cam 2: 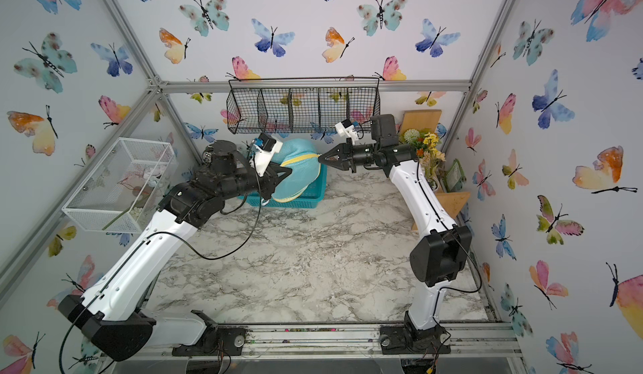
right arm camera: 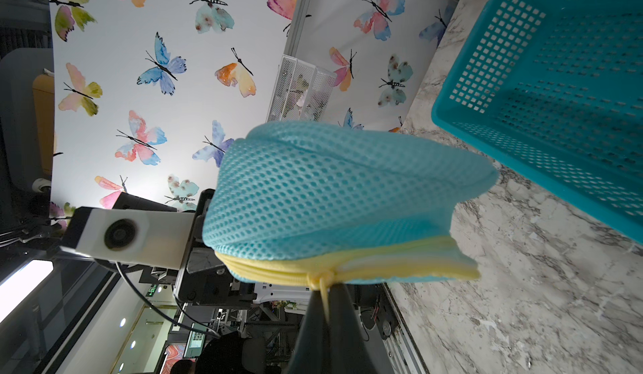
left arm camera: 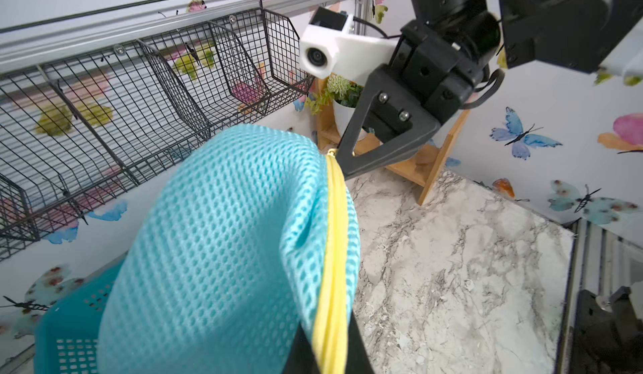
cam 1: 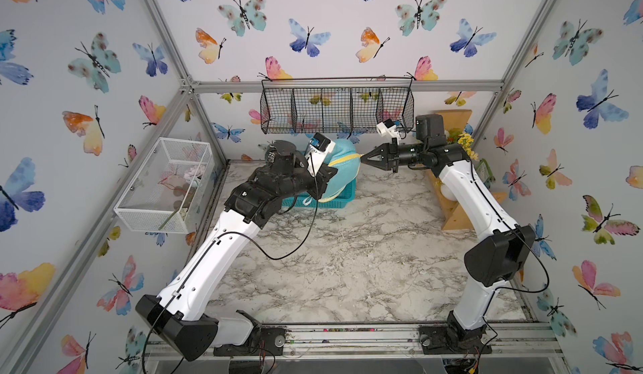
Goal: Turn the laundry bag inside out
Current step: Zip the zipper on the laundry bag.
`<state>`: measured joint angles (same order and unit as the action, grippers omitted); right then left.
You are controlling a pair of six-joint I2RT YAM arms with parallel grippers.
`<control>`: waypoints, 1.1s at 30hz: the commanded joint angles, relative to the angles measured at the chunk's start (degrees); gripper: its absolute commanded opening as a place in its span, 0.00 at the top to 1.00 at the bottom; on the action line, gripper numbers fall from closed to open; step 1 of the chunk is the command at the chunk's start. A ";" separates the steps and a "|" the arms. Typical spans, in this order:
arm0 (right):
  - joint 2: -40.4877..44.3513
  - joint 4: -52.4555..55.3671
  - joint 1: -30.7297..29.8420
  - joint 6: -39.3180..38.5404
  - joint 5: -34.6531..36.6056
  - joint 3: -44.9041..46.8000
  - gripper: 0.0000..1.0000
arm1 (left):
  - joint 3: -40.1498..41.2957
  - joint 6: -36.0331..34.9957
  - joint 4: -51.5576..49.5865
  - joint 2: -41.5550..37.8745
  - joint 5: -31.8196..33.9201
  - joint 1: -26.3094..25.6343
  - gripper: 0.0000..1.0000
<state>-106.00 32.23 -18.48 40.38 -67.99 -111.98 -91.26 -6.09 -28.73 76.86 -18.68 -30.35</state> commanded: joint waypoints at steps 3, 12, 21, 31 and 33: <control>-0.70 -2.53 1.13 0.50 0.54 -2.34 0.98 | 3.24 6.52 4.79 -2.62 -6.88 1.85 0.77; 0.81 -1.76 -1.72 1.54 -0.48 -4.76 0.98 | 11.17 8.30 11.48 1.40 -5.16 -4.68 0.07; 2.09 1.37 -2.92 -1.09 0.13 -2.21 0.98 | 2.91 3.12 11.36 4.59 5.24 -8.14 0.01; 1.87 2.40 -4.02 -1.62 0.40 -2.88 0.98 | 0.91 -6.80 10.95 4.71 29.29 -8.24 0.01; 1.77 2.57 -4.02 -1.62 0.40 -3.19 0.98 | 0.86 -8.31 9.78 5.14 32.38 -8.26 0.01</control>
<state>-105.97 33.93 -22.04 39.79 -67.51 -114.89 -88.95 -9.96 -18.33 81.52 4.23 -38.37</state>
